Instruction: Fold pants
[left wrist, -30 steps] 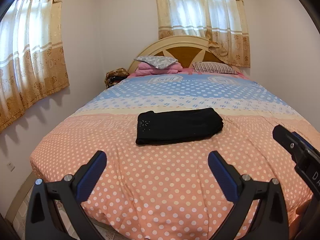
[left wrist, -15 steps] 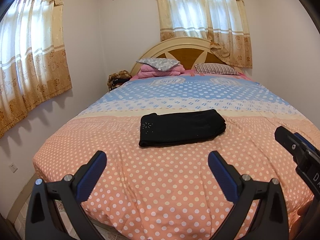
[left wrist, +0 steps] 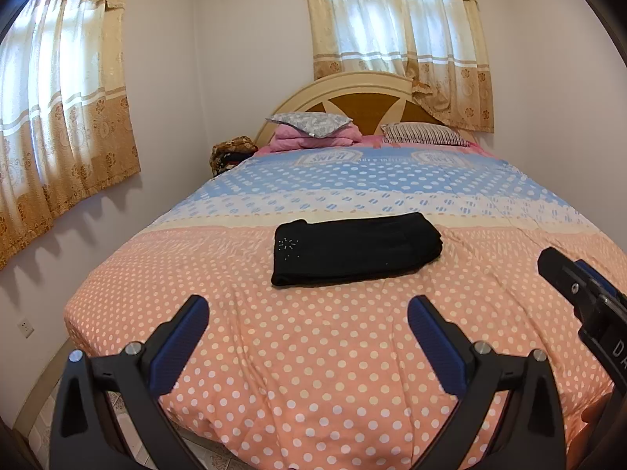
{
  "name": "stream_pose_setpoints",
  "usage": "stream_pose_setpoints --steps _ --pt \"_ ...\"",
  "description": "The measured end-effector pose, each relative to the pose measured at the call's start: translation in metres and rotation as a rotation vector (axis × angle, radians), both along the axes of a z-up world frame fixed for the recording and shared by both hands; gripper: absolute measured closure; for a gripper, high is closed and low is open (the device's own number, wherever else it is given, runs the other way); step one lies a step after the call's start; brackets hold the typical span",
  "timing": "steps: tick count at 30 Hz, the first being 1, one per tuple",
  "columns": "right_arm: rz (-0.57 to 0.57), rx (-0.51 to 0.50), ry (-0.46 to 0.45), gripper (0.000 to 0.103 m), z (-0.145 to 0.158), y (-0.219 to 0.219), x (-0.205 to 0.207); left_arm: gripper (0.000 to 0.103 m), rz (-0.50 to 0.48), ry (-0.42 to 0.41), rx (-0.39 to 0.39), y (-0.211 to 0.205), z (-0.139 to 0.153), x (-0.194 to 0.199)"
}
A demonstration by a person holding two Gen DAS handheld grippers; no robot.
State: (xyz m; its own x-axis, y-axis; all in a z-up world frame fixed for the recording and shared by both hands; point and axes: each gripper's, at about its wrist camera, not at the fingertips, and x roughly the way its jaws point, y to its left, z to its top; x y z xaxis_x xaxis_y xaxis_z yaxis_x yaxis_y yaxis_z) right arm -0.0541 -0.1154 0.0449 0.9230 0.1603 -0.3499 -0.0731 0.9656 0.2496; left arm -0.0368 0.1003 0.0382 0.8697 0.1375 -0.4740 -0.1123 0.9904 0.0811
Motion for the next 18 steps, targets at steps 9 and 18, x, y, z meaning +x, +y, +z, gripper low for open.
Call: stream_pose_setpoints --steps 9,18 --pt "0.002 -0.001 -0.001 0.037 -0.0013 -0.0010 0.0003 0.000 0.002 0.012 0.002 0.0002 -0.0021 0.0012" --pt "0.001 -0.002 -0.011 0.037 -0.0040 -0.0009 -0.0003 0.000 0.002 0.007 0.010 0.0035 -0.0013 0.0034"
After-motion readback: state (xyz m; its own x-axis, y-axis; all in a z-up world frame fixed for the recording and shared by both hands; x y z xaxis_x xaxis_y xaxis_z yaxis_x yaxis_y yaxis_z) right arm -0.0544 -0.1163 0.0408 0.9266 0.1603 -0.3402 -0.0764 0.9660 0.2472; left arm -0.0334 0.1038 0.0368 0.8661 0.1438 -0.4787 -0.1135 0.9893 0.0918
